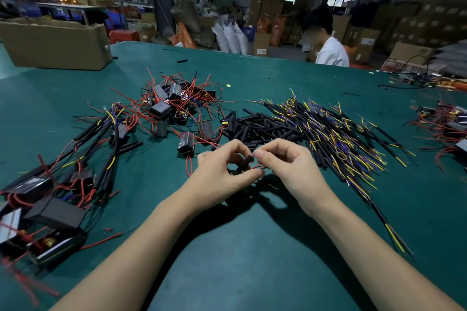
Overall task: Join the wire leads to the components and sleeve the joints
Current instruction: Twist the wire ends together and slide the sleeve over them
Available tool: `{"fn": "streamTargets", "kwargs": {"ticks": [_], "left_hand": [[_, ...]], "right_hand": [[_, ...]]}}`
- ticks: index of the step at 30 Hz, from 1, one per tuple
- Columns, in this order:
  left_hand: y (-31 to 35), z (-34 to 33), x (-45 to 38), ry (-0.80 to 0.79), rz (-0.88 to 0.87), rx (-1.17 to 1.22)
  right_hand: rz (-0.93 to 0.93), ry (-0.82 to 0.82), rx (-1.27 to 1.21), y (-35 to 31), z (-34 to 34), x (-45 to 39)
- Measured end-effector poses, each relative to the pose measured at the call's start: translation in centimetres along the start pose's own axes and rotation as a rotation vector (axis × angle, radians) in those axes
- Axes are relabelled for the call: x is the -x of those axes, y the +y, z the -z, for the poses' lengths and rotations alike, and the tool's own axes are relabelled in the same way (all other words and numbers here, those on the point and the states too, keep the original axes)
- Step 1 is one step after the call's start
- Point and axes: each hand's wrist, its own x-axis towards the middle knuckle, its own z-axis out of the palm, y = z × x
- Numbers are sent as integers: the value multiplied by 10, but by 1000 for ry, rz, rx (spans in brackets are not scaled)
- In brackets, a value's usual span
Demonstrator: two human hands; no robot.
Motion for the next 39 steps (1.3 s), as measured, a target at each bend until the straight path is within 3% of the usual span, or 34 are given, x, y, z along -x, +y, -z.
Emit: {"fn": "streamTargets", "kwargs": {"ticks": [4, 9, 11, 14, 20, 39], "left_hand": [[2, 1, -1, 0, 16, 33], [-2, -1, -2, 33, 9, 43], [-5, -1, -3, 43, 7, 41], [-7, -1, -2, 31, 10, 23], [-8, -1, -3, 0, 24, 65], [-14, -4, -5, 148, 129, 112]], "right_hand": [[-54, -63, 61, -6, 17, -2], [-213, -319, 359, -11, 32, 2], [-187, -346, 553, -9, 28, 4], [-56, -248, 642, -8, 20, 3], [55, -38, 435, -4, 13, 5], [82, 47, 367, 7, 27, 2]]}}
